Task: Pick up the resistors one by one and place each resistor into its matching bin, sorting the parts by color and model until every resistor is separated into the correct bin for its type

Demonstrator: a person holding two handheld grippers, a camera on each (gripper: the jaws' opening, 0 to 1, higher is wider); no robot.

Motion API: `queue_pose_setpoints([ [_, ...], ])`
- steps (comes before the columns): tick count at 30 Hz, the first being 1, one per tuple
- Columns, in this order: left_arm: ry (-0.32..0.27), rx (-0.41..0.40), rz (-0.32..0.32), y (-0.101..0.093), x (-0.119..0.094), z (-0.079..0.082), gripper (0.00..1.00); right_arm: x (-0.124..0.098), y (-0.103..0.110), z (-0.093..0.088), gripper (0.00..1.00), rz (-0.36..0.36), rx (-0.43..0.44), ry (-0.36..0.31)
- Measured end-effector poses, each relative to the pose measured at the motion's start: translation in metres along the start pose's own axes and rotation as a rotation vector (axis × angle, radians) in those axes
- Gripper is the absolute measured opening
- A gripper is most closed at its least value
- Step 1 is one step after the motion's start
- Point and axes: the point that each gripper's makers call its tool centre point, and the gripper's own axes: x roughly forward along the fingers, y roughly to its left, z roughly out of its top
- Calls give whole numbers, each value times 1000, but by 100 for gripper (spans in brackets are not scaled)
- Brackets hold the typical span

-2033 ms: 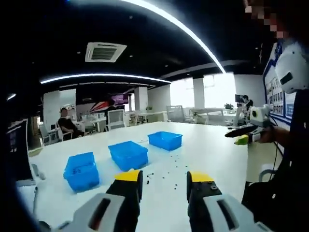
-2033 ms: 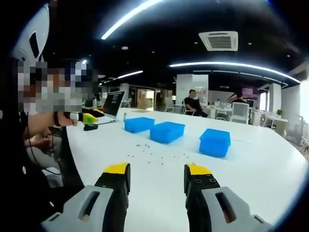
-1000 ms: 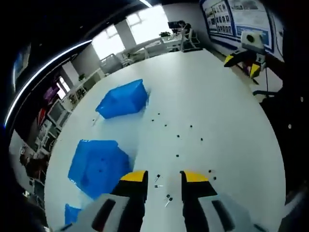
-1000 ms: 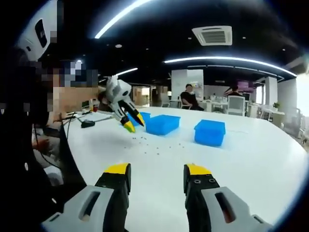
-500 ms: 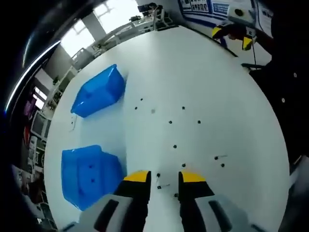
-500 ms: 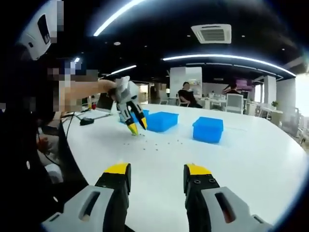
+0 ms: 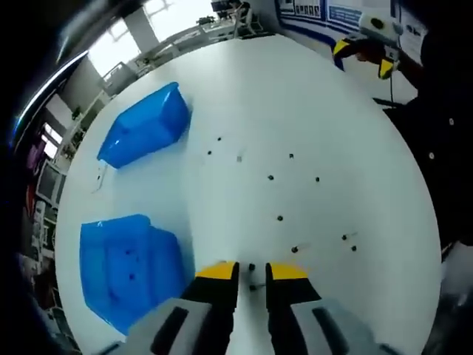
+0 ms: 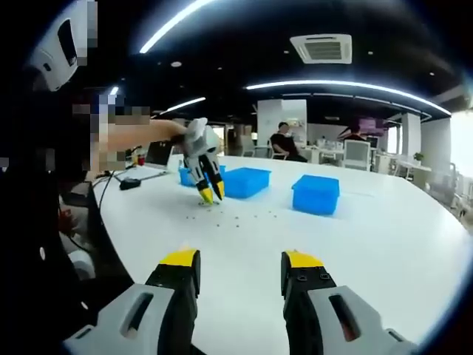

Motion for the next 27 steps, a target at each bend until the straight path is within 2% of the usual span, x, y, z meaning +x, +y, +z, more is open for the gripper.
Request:
queue_pose_setpoints([
  [8, 8, -18, -42, 2, 3, 1, 15, 0, 0, 1, 45, 5, -1, 0],
  [11, 10, -59, -86, -2, 4, 0, 12, 0, 0, -1, 45, 8, -1, 5],
  [14, 7, -69, -101, -2, 4, 0, 11, -1, 1, -1, 45, 7, 1, 4],
  [20, -17, -148, -142, -5, 5, -1, 7, -2, 0, -2, 45, 4, 1, 4],
  [27, -43, -197, -116, -5, 4, 0, 6, -1, 1, -2, 45, 9, 2, 3],
])
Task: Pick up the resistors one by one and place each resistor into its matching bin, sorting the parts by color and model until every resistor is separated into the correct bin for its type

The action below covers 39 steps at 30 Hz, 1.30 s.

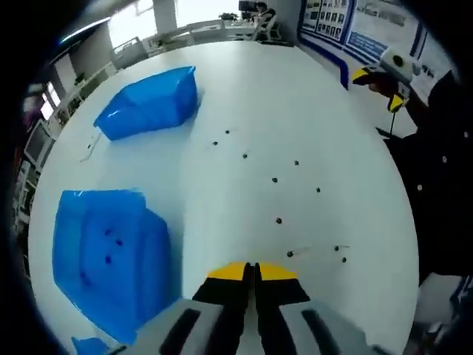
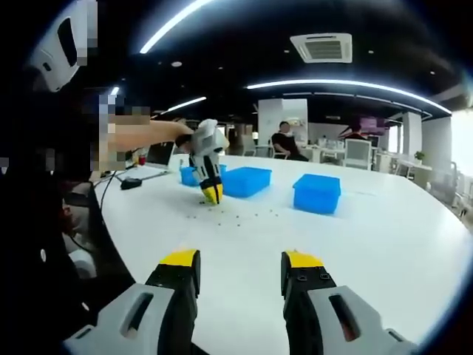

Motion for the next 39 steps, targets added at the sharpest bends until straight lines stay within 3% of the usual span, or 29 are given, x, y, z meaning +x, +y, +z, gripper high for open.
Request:
queue_pose_setpoints([
  [3, -63, 12, 20, -5, -5, 5, 5, 0, 1, 0, 45, 4, 1, -3],
  [6, -176, -35, 15, -15, -17, 15, 5, 2, 2, 0, 45, 11, 4, -3],
  [10, -308, -72, 76, -19, -36, 22, 5, 4, 5, 3, 45, 25, -6, -7],
  [16, -663, -213, 164, -30, -87, 47, 5, 6, 9, 11, 45, 42, -22, -26],
  [21, -863, -288, 307, -38, -122, 45, 5, 7, 11, 14, 45, 50, -26, -38],
  [28, -1019, -405, 538, -43, -148, 26, 5, 11, 15, 17, 45, 67, -36, -42],
  [31, -1083, -443, 594, -46, -157, 23, 5, 12, 17, 18, 45, 75, -40, -42],
  [35, -1092, -455, 666, -47, -158, 20, 5, 13, 19, 18, 45, 81, -44, -43],
  [39, -1091, -478, 723, -31, -163, 22, 5, 11, 20, 19, 45, 82, -47, -45],
])
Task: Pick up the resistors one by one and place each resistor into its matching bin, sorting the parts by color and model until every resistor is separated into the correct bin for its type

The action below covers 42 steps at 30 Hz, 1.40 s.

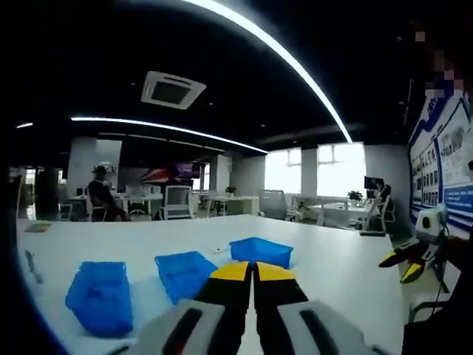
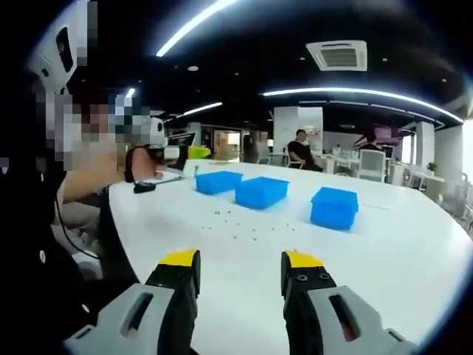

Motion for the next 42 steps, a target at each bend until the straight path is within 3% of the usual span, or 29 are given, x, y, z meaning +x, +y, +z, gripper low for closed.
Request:
queue_pose_setpoints([
  [1, 27, 11, 34, 7, 4, -1, 5, -1, 0, 0, 45, -1, 2, -2],
  [3, 18, 8, 96, 23, 14, 5, 5, -3, 0, 0, 45, -5, 3, -5],
  [9, 19, 36, 149, 50, 49, 22, 5, -8, -1, -1, 45, -16, 11, -12],
  [17, 36, 80, 181, 72, 100, 40, 5, -14, -6, 0, 45, -36, 15, -20],
  [24, 52, 79, 211, 82, 122, 47, 5, -15, -5, -1, 45, -41, 20, -23],
  [26, 60, 89, 222, 83, 125, 45, 5, -15, -5, -1, 45, -40, 22, -23],
  [28, 61, 154, 257, 89, 127, 45, 14, -15, -5, -1, 45, -38, 21, -23],
  [34, 77, 142, 210, 74, 127, 37, 35, -13, -2, -1, 45, -32, 23, -25],
  [41, 64, 108, 175, 55, 98, 30, 38, -10, 0, -1, 45, -21, 22, -23],
  [42, 64, 103, 173, 59, 94, 30, 38, -8, 0, 0, 45, -18, 21, -23],
])
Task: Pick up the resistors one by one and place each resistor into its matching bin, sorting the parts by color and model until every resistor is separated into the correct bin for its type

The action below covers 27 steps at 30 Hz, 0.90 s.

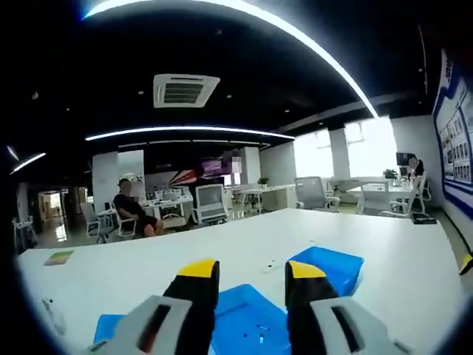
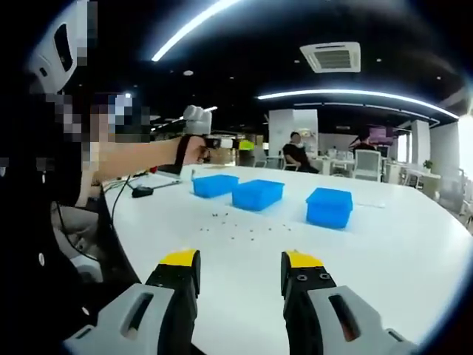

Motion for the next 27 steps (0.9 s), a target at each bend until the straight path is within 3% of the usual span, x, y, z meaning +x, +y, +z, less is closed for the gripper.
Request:
queue_pose_setpoints([
  [1, -2, -3, -3, 11, -1, -1, 38, 1, 1, 0, 45, 4, -1, 0],
  [4, -5, -7, -19, 4, -19, -4, 39, 6, 3, 1, 45, 19, -8, 2],
  [15, -43, -38, -84, -40, -113, -14, 44, 17, 6, 12, 46, 44, -32, -9],
  [17, -33, -25, -144, -51, -129, -20, 45, 18, 6, 14, 46, 46, -36, -9],
  [21, -8, -30, -182, -51, -154, -33, 48, 21, 8, 15, 46, 56, -48, -4],
  [27, 10, -34, -176, -46, -194, -49, 50, 22, 11, 16, 46, 61, -51, -4],
])
